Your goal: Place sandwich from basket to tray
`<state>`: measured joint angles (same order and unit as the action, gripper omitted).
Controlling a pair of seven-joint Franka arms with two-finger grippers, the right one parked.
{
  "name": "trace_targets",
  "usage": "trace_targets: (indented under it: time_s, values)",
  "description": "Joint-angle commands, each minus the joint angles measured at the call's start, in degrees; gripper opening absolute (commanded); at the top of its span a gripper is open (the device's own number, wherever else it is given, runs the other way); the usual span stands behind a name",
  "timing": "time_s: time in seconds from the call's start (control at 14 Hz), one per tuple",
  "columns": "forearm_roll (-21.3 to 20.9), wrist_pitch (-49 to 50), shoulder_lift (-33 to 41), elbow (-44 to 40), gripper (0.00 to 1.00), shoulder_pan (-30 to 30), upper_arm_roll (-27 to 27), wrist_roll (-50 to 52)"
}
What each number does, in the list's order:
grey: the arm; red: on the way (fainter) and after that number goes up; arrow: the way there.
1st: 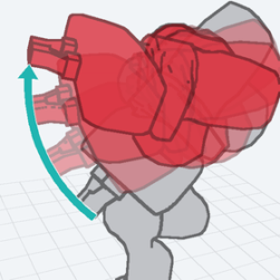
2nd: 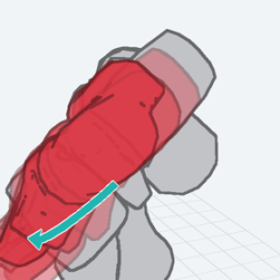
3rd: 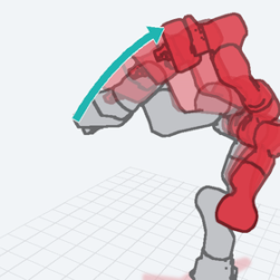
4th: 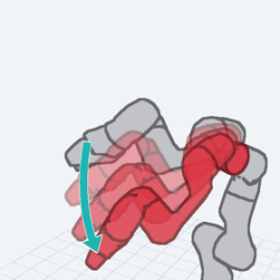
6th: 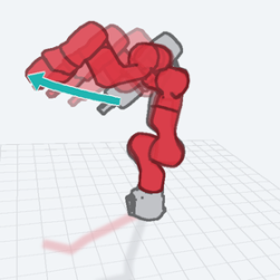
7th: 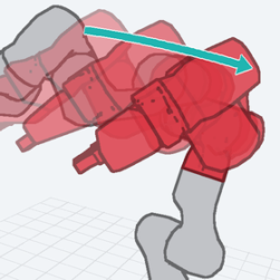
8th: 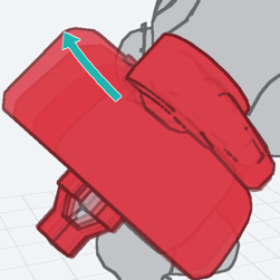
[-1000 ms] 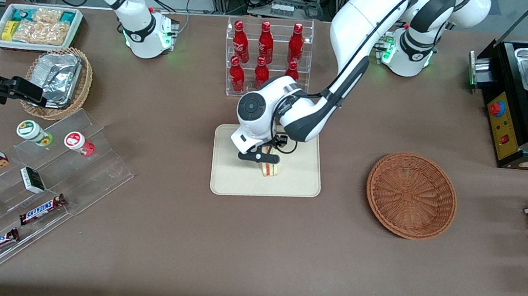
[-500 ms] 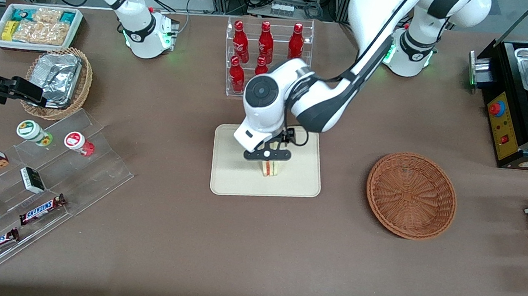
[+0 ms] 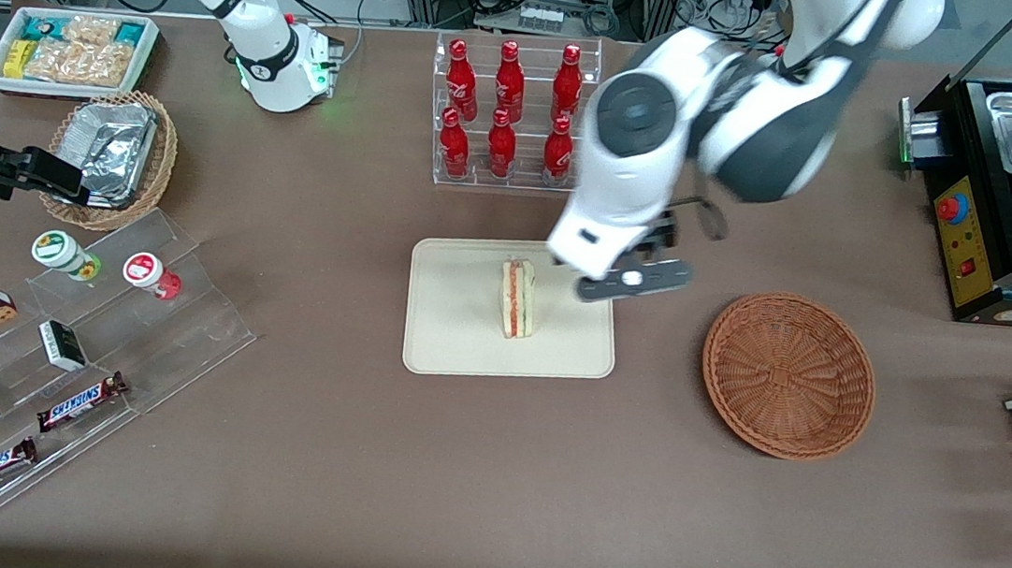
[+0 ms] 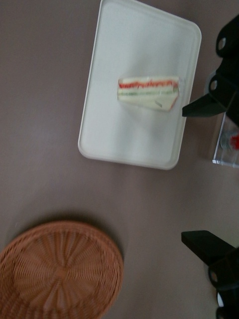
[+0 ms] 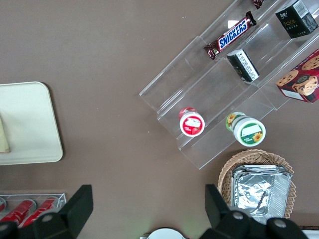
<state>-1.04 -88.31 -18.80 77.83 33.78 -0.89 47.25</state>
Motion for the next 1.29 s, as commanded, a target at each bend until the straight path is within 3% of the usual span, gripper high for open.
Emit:
trace_targets:
  time_s: [0.0, 0.43, 0.79, 1.21]
  values:
    - [0.2, 4.0, 7.0, 3.8, 1.0, -5.4, -0.3, -7.2]
    - [0.1, 4.9, 16.3, 11.5, 1.0, -16.9, -0.2, -27.3]
    - [0.3, 6.0, 18.4, 13.0, 1.0, -26.0, -0.2, -41.4]
    - [-0.3, 4.5, 20.2, 14.1, 1.0, -30.4, -0.2, -44.4]
